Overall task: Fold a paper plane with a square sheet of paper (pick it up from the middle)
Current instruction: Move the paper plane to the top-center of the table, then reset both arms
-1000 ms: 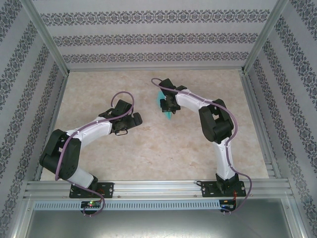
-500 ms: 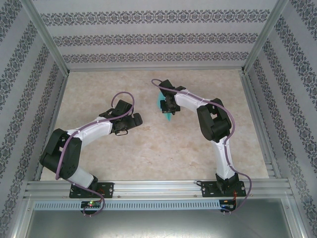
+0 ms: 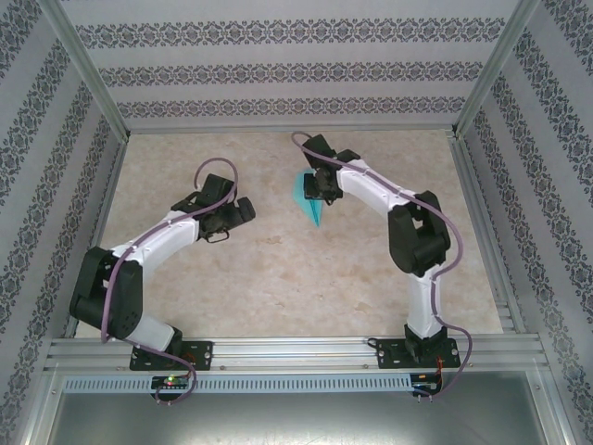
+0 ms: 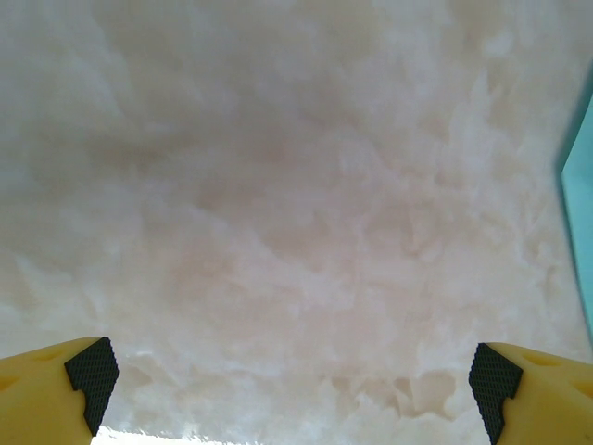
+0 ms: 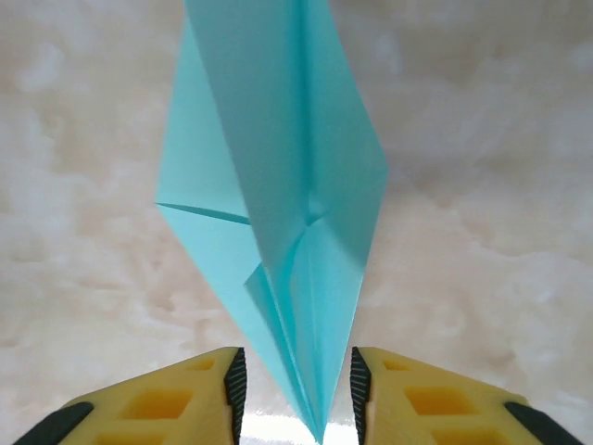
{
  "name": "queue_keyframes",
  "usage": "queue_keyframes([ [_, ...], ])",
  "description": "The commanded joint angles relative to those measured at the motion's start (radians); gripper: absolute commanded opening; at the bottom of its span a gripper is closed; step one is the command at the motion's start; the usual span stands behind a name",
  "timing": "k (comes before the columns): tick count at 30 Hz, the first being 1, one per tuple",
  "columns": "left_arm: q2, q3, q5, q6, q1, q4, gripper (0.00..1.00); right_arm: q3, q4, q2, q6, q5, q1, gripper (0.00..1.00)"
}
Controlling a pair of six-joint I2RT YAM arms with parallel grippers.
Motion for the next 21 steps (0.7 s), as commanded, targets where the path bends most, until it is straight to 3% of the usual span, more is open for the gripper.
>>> queue_keyframes([
  [1,-0.060,0.066,-0.077,0.079,0.050,-0.071,1.00,-0.029,0.000,-0.127,0.015,0.044,-0.021,0.44],
  [6,-0.148,0.075,-0.197,0.175,0.138,-0.084,1.00,-0.255,0.178,-0.397,-0.016,0.178,-0.086,0.70],
  [11,-0.271,-0.062,-0.315,0.266,0.223,0.044,1.00,-0.574,0.426,-0.667,-0.119,0.392,-0.167,0.97],
  [16,-0.352,-0.266,-0.408,0.379,0.270,0.298,1.00,-0.846,0.599,-0.803,-0.181,0.519,-0.287,0.98],
  [21,-0.336,-0.423,-0.433,0.404,0.315,0.547,1.00,-1.047,0.823,-0.757,-0.232,0.524,-0.355,0.98],
])
